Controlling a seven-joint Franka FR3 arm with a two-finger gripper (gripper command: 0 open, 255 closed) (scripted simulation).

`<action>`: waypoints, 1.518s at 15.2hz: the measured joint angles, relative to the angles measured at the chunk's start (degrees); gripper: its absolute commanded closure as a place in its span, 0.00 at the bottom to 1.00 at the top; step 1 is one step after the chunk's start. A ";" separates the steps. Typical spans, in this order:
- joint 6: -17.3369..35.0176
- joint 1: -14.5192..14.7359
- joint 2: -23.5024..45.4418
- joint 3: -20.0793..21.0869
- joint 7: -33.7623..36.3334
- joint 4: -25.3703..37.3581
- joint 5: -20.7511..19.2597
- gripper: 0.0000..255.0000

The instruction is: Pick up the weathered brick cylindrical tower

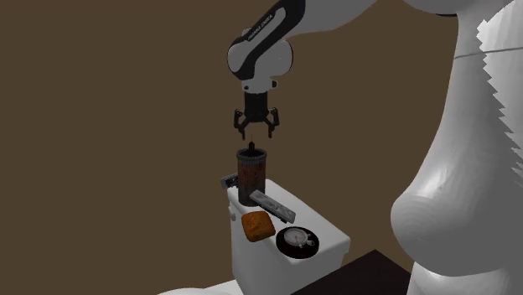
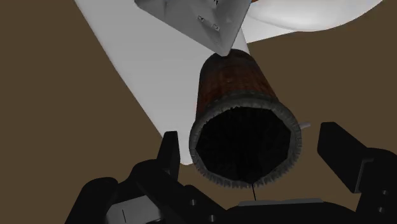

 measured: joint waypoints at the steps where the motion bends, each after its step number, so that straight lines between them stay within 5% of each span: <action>1: 0.34 -0.03 2.00 -0.10 0.78 2.31 -0.49 0.00; 4: 2.03 0.13 6.85 -0.37 3.01 6.96 -1.74 0.00; 11: 6.73 0.06 9.00 -0.68 3.88 4.72 -2.52 0.00; 12: 7.02 0.07 9.05 -0.69 3.94 4.47 -2.56 1.00; 23: 6.90 0.10 9.16 -0.68 3.98 4.68 -2.58 1.00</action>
